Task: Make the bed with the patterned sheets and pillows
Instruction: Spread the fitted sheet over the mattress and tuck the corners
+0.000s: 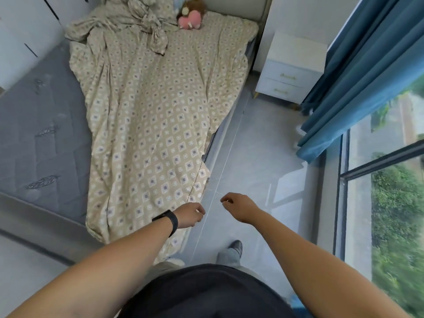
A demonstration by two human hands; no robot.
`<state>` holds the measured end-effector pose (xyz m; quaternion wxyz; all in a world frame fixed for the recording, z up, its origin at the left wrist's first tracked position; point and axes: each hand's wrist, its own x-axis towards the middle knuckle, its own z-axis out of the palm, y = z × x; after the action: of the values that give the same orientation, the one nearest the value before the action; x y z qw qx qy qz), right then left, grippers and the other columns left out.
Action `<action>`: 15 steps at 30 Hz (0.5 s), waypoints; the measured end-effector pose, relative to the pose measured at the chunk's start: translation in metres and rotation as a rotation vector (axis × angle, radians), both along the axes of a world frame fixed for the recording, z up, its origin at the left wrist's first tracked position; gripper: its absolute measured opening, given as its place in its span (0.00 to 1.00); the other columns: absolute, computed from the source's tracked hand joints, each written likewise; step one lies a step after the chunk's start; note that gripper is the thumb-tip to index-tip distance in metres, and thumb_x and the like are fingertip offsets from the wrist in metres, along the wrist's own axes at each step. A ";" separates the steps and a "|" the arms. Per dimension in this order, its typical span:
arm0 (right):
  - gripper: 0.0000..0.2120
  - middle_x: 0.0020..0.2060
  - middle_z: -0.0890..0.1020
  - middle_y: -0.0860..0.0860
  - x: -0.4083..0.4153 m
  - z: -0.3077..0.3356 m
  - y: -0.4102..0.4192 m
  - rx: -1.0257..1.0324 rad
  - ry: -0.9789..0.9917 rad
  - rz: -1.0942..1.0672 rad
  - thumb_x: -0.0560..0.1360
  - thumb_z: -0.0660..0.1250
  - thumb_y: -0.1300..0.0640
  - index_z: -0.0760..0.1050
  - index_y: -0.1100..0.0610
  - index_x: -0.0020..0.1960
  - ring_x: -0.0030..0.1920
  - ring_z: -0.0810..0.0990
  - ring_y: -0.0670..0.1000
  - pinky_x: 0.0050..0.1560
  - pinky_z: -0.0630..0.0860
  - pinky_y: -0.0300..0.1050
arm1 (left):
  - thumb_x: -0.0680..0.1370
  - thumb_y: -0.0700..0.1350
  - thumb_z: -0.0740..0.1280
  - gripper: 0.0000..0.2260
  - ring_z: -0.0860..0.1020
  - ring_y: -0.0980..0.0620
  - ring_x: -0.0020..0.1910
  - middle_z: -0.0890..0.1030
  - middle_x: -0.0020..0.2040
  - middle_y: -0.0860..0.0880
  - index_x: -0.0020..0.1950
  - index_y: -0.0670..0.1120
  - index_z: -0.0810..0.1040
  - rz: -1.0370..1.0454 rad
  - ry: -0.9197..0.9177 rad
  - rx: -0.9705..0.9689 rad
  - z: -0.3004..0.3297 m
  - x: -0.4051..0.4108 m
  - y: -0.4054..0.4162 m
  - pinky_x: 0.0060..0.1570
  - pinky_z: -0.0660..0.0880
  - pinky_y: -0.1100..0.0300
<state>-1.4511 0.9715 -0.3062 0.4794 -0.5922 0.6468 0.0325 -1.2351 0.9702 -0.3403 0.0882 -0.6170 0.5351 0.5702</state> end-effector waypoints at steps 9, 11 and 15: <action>0.14 0.52 0.80 0.48 -0.078 0.034 -0.054 -0.109 -0.023 0.005 0.82 0.59 0.53 0.78 0.51 0.63 0.43 0.76 0.47 0.38 0.69 0.37 | 0.80 0.43 0.62 0.08 0.76 0.53 0.41 0.79 0.49 0.50 0.54 0.47 0.80 0.032 -0.031 -0.225 0.026 -0.080 -0.055 0.38 0.72 0.63; 0.14 0.54 0.80 0.49 -0.077 0.038 -0.071 -0.113 -0.006 0.069 0.83 0.59 0.52 0.78 0.52 0.64 0.46 0.77 0.48 0.39 0.70 0.38 | 0.80 0.44 0.62 0.08 0.76 0.50 0.41 0.80 0.48 0.49 0.51 0.46 0.80 0.093 -0.071 -0.258 0.026 -0.075 -0.071 0.41 0.76 0.59; 0.15 0.59 0.81 0.51 -0.070 0.042 -0.111 -0.098 0.050 0.193 0.82 0.58 0.51 0.77 0.52 0.64 0.51 0.78 0.51 0.50 0.74 0.43 | 0.80 0.46 0.62 0.07 0.77 0.50 0.38 0.81 0.45 0.50 0.48 0.47 0.79 0.199 -0.109 -0.265 0.016 -0.064 -0.101 0.37 0.74 0.59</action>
<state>-1.5213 0.8606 -0.2644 0.4283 -0.6736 0.5992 0.0618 -1.2994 0.8690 -0.3244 -0.0219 -0.7030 0.5363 0.4665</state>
